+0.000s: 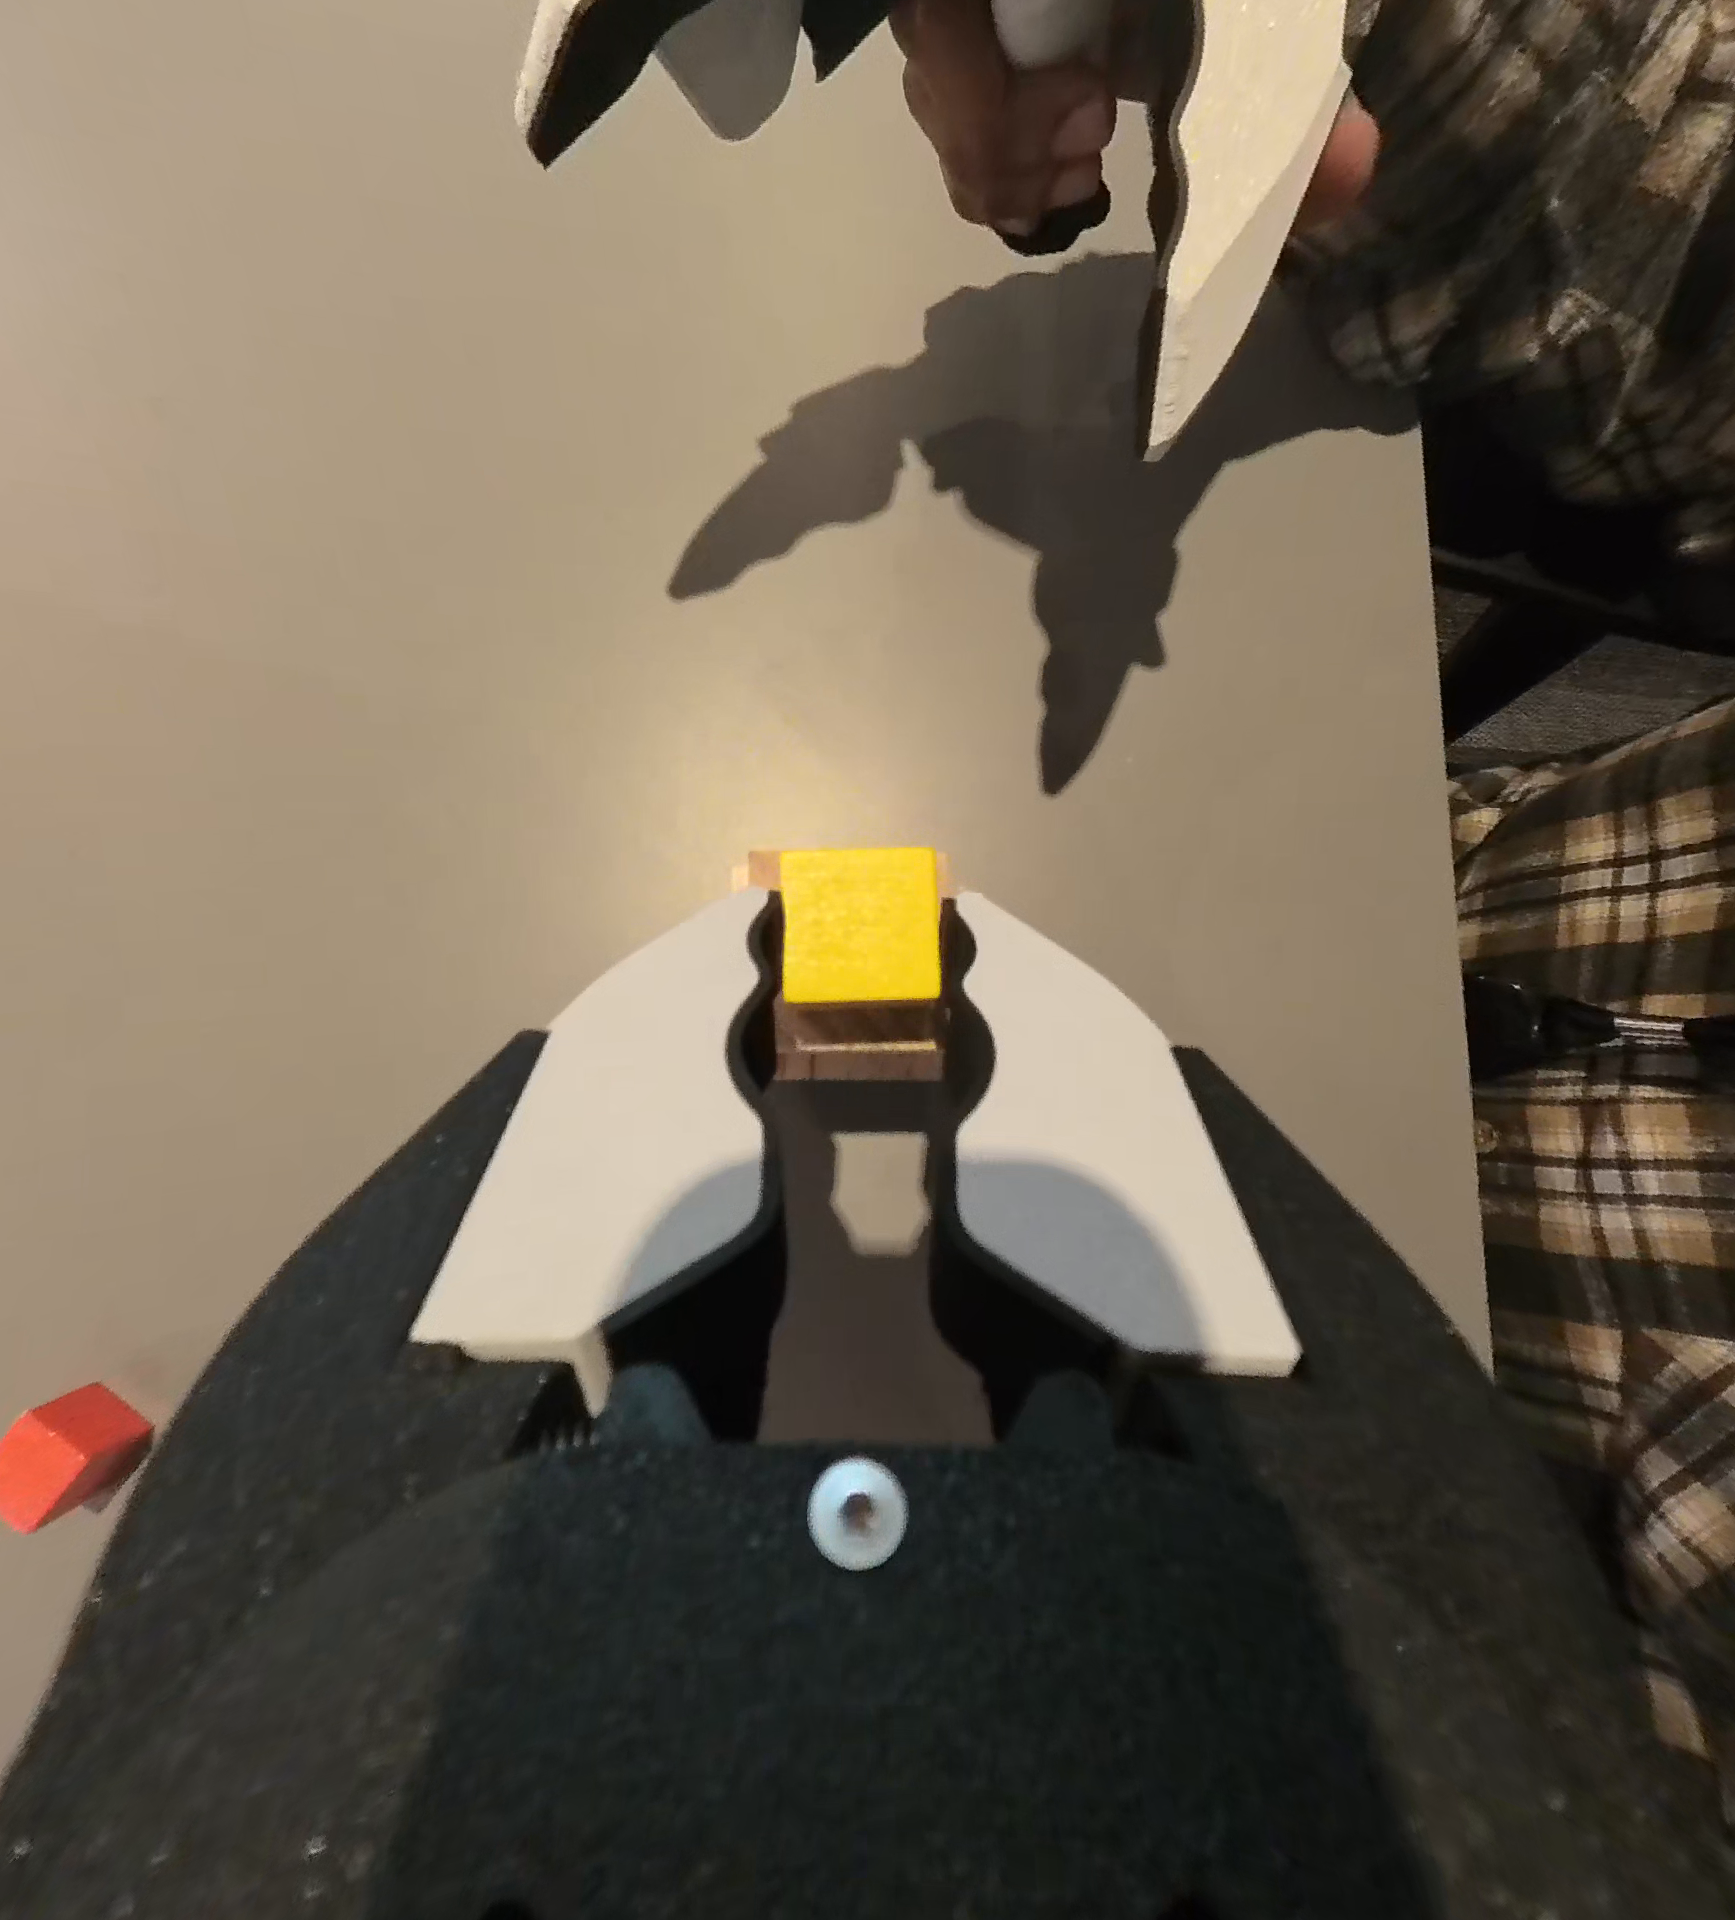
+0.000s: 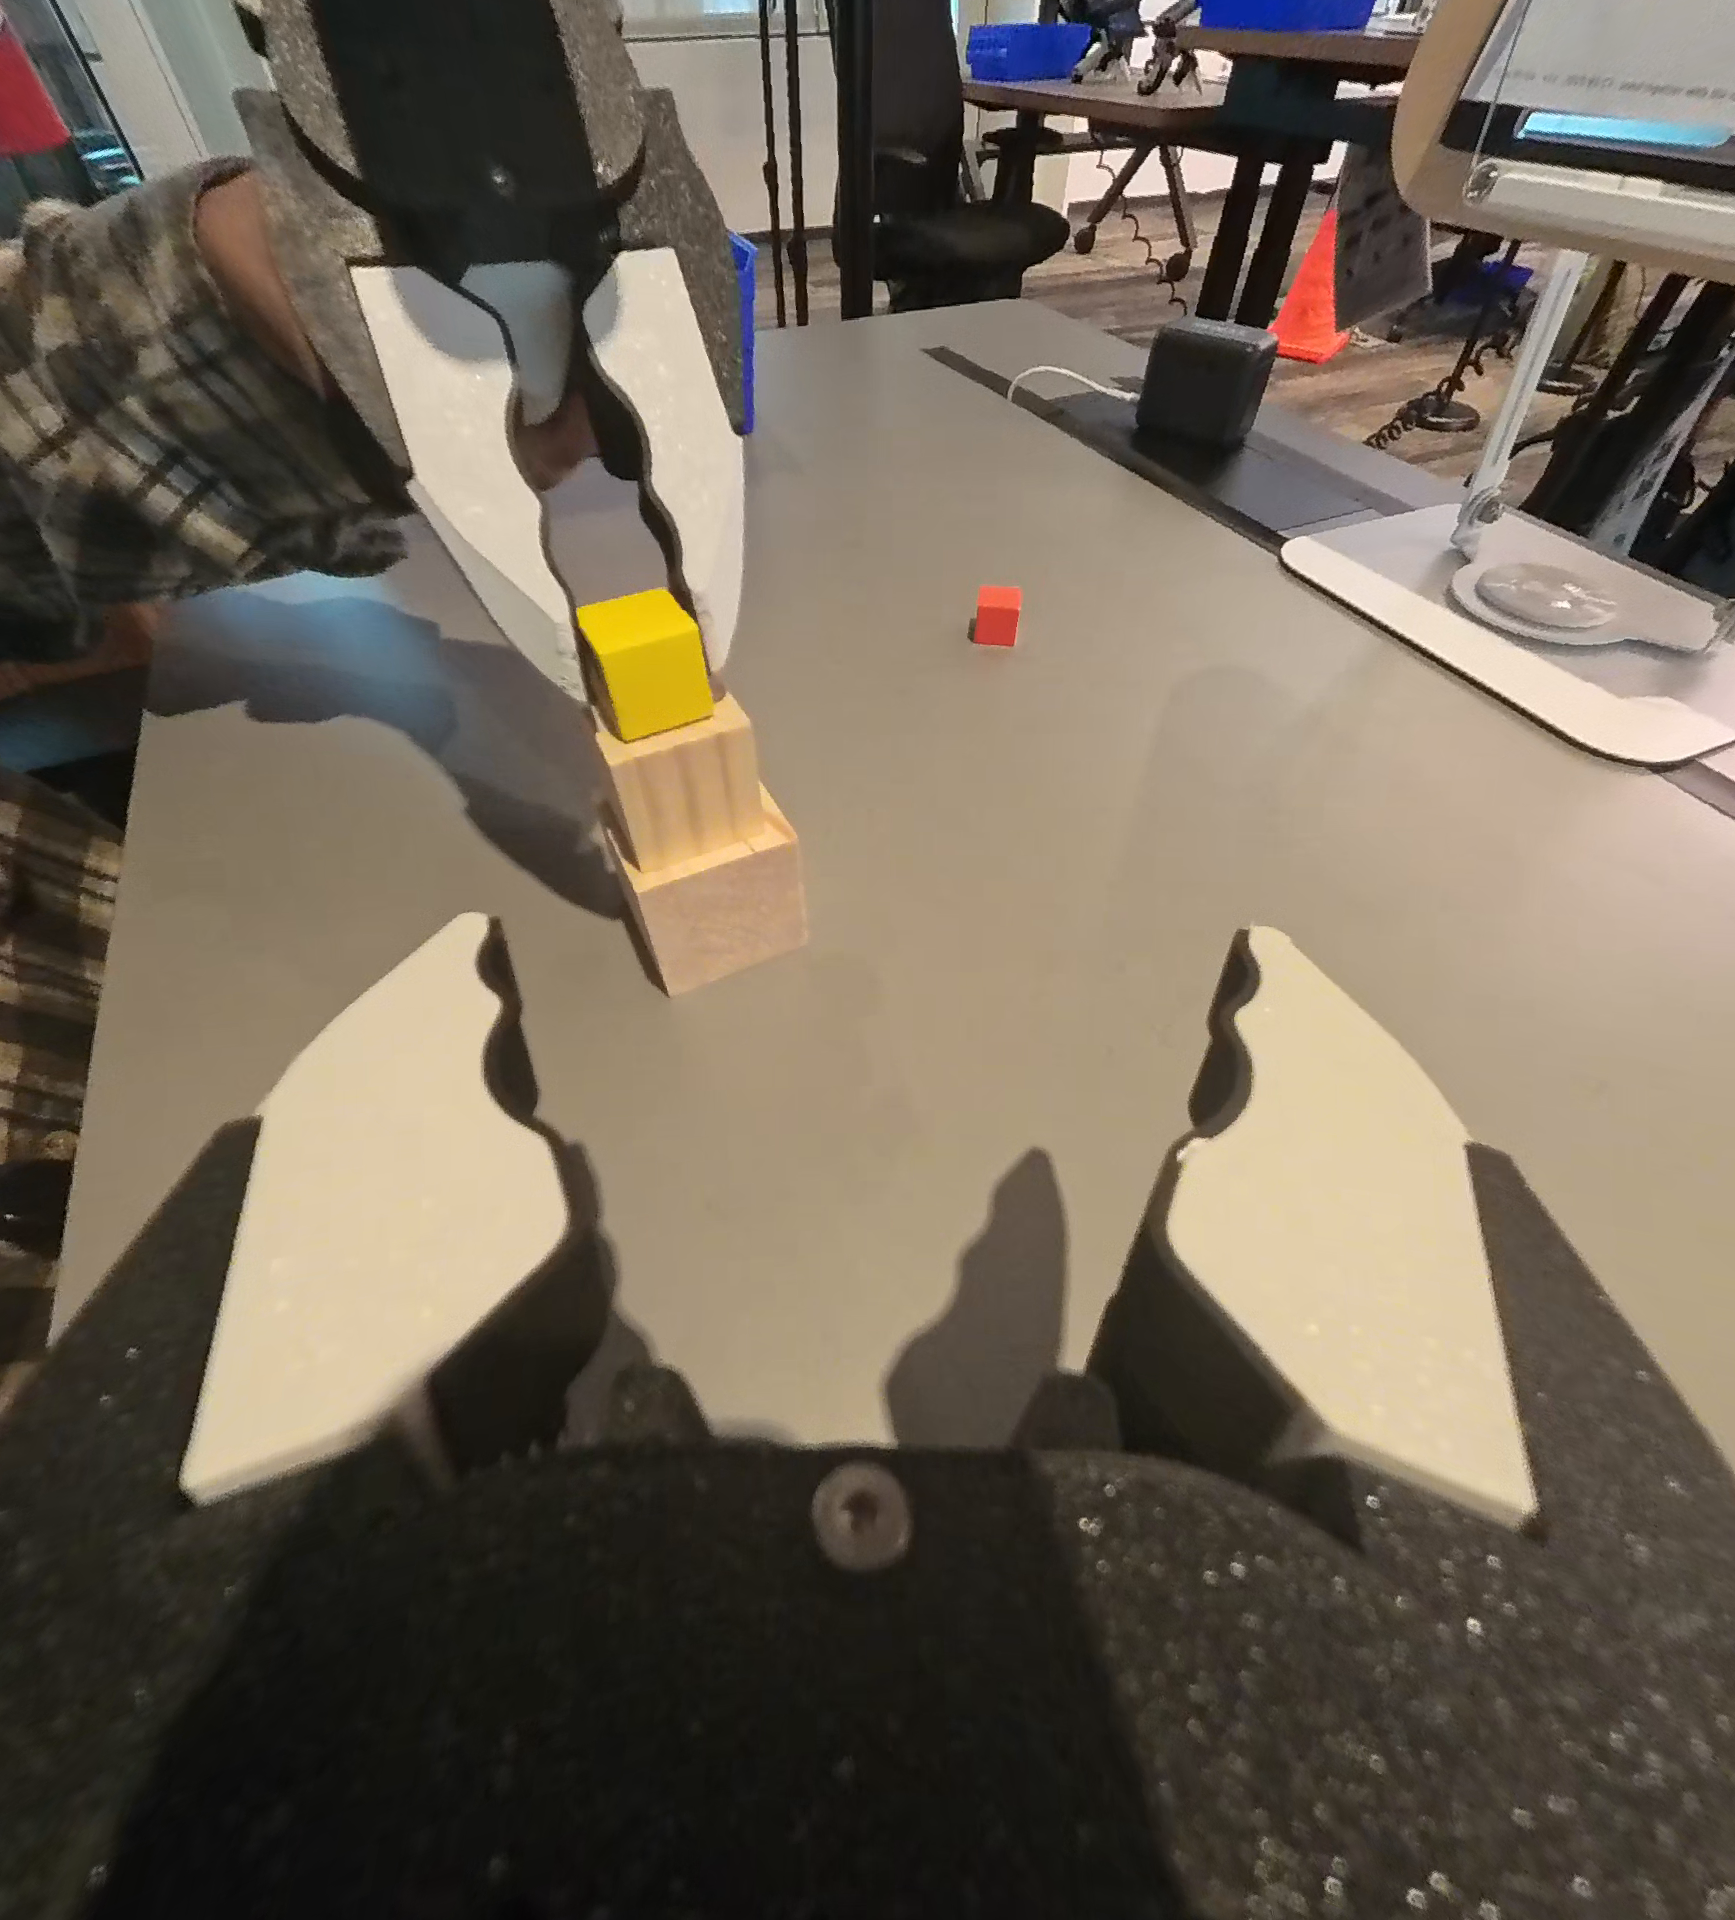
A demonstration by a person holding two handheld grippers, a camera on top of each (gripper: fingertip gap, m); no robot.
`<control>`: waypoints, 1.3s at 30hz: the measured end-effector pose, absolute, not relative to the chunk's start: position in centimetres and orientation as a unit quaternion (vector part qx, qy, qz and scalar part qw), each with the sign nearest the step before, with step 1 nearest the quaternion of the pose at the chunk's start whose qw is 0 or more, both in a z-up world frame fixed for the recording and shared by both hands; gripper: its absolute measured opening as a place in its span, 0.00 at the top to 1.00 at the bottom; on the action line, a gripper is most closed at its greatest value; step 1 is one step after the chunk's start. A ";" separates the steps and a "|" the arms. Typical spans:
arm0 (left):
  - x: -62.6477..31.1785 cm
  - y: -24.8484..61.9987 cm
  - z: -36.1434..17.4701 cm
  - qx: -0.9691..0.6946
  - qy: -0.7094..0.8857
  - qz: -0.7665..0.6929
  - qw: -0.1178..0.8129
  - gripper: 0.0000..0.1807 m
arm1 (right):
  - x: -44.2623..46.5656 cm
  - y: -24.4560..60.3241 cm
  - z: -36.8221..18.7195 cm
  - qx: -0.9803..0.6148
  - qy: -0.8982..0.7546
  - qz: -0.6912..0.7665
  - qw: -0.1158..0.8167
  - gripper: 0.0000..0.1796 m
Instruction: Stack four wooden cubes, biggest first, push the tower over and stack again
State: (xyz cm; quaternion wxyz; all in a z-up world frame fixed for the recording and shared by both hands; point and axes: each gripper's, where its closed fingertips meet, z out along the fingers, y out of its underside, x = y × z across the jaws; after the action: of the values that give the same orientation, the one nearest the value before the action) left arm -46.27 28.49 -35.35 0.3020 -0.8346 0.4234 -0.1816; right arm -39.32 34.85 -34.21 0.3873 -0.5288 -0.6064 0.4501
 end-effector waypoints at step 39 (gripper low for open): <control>-69.5 36.3 -40.3 -0.906 -0.074 -0.017 0.417 0.47 | -39.9 35.2 -34.5 -0.537 -0.595 0.454 0.389 0.30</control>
State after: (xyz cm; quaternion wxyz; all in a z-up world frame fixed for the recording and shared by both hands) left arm -69.48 36.25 -40.27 0.4173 -0.9056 -0.0739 -0.0170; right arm -39.86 35.17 -34.51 0.3888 -0.5367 -0.5953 0.4542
